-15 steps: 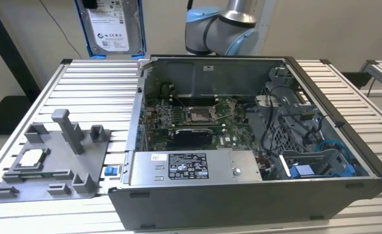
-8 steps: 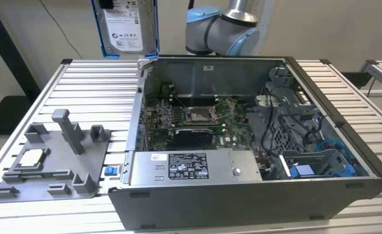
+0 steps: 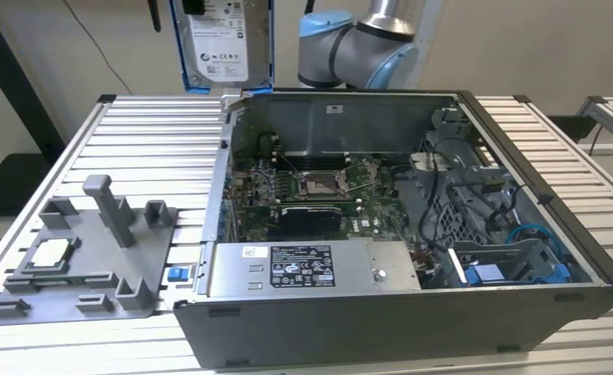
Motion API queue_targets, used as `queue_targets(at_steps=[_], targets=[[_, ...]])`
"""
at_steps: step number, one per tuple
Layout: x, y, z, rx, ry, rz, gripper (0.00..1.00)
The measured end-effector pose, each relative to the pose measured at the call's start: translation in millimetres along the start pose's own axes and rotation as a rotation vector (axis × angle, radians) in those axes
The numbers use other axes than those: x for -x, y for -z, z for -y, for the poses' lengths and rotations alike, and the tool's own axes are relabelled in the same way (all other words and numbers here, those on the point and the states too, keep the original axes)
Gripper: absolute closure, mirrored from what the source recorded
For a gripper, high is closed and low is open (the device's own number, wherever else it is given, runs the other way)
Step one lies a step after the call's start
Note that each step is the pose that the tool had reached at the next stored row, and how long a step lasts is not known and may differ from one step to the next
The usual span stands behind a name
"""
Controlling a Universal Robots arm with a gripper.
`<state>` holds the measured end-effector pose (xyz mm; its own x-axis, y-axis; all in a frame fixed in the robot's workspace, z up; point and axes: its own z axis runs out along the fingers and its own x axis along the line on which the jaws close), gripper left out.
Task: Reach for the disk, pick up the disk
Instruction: 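Pick up the disk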
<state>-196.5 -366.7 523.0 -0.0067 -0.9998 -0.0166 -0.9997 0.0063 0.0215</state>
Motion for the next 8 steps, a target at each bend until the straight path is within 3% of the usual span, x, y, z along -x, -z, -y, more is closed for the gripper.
queue_targets(at_steps=[8], targets=[[0.2, 0.7, 32.2, 0.0038, 0.0, 0.0, 1.0]])
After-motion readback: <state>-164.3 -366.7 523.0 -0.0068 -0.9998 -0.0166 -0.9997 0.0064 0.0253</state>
